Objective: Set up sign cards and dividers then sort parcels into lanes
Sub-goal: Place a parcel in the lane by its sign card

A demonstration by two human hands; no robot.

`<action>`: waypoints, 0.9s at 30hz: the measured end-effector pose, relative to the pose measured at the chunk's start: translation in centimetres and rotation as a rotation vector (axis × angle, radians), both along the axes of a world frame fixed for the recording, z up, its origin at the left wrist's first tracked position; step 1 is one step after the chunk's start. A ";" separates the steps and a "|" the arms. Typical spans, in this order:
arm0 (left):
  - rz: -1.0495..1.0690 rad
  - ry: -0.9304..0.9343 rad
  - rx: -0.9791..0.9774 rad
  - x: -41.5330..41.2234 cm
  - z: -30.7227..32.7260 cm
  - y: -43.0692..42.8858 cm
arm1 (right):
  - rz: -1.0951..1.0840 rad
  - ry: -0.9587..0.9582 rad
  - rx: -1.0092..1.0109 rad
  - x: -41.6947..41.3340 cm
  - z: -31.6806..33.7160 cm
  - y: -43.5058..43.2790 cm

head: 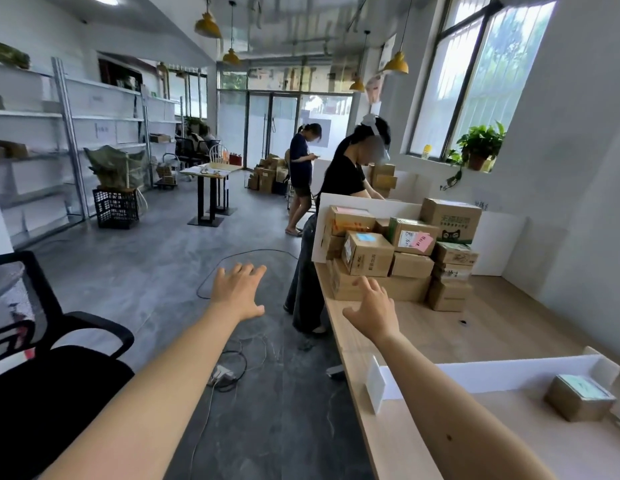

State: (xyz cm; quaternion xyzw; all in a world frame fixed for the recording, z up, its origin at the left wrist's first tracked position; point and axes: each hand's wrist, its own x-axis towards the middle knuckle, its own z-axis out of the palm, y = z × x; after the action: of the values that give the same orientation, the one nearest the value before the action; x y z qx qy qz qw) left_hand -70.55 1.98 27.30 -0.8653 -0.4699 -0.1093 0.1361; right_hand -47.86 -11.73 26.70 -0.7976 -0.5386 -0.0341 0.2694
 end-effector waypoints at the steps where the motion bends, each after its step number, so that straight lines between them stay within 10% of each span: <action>1: 0.002 0.002 -0.003 0.4 -0.4 0.6 | 0.010 -0.020 -0.022 0.2 -0.5 0.8; 27: -0.104 0.005 -0.054 11.7 -0.4 28.5 | -0.087 0.021 -0.003 10.6 -1.0 27.1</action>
State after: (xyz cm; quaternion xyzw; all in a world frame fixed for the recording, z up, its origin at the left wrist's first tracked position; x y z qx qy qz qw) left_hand -58.82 30.49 26.94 -0.8922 -0.4267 -0.1014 0.1078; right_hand -37.22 15.33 25.70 -0.8210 -0.5004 -0.0366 0.2724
